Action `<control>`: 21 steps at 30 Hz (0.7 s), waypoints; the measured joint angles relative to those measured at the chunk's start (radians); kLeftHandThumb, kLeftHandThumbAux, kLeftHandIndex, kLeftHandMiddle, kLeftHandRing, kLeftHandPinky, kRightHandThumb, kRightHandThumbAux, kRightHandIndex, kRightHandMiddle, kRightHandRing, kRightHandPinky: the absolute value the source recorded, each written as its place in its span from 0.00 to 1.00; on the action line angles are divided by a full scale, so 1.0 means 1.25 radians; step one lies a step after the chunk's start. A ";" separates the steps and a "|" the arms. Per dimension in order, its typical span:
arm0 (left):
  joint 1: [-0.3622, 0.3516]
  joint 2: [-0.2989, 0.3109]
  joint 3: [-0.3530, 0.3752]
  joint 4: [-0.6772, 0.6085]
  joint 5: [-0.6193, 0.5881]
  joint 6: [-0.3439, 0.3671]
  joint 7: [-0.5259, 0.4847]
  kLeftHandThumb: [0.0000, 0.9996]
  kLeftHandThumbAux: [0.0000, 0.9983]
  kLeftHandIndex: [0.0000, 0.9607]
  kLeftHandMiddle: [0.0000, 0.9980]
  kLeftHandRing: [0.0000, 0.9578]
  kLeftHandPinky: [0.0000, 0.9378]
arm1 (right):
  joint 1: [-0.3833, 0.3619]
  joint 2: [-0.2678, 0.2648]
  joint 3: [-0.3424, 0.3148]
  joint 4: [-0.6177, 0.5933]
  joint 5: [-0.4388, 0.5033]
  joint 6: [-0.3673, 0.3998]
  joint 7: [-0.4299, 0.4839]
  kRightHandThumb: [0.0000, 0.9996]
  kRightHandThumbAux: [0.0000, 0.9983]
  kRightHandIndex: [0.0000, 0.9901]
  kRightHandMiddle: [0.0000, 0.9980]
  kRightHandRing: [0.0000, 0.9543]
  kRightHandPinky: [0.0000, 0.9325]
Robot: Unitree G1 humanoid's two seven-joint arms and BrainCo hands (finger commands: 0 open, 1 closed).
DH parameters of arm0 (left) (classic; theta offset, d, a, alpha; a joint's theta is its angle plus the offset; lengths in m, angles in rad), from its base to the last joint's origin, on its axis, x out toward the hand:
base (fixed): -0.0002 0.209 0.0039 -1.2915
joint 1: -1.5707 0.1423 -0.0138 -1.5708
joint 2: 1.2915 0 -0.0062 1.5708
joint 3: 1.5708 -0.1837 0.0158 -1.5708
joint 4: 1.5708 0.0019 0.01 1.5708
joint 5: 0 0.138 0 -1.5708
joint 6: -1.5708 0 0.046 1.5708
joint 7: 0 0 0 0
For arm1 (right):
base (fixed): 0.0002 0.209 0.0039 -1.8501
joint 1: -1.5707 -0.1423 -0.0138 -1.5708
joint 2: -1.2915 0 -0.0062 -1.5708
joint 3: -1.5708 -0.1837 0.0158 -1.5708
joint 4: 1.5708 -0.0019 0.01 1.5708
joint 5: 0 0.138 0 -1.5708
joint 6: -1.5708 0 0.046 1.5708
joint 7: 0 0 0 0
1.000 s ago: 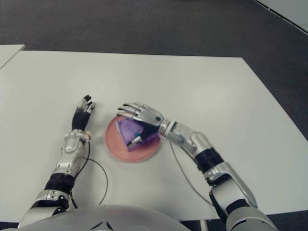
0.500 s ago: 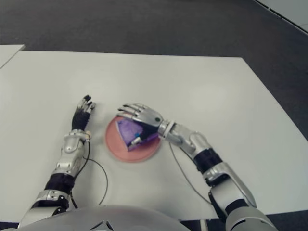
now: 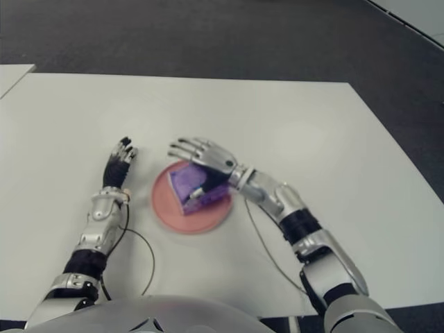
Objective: Put the tissue paper into the plate.
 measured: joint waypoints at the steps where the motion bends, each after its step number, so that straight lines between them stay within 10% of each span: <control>1: -0.001 0.000 0.000 0.001 0.000 -0.001 0.000 0.00 0.47 0.00 0.00 0.00 0.00 | -0.011 0.003 -0.018 -0.015 0.026 0.011 0.013 0.08 0.37 0.00 0.00 0.00 0.00; 9: -0.006 0.000 -0.001 0.015 0.000 -0.015 0.000 0.00 0.45 0.00 0.00 0.00 0.00 | -0.074 0.025 -0.131 -0.105 0.164 0.082 0.048 0.12 0.33 0.00 0.00 0.00 0.00; 21: -0.007 0.000 0.001 0.022 -0.002 -0.024 0.000 0.00 0.47 0.00 0.00 0.00 0.00 | -0.016 0.058 -0.233 -0.211 0.341 0.185 0.135 0.17 0.34 0.00 0.00 0.00 0.00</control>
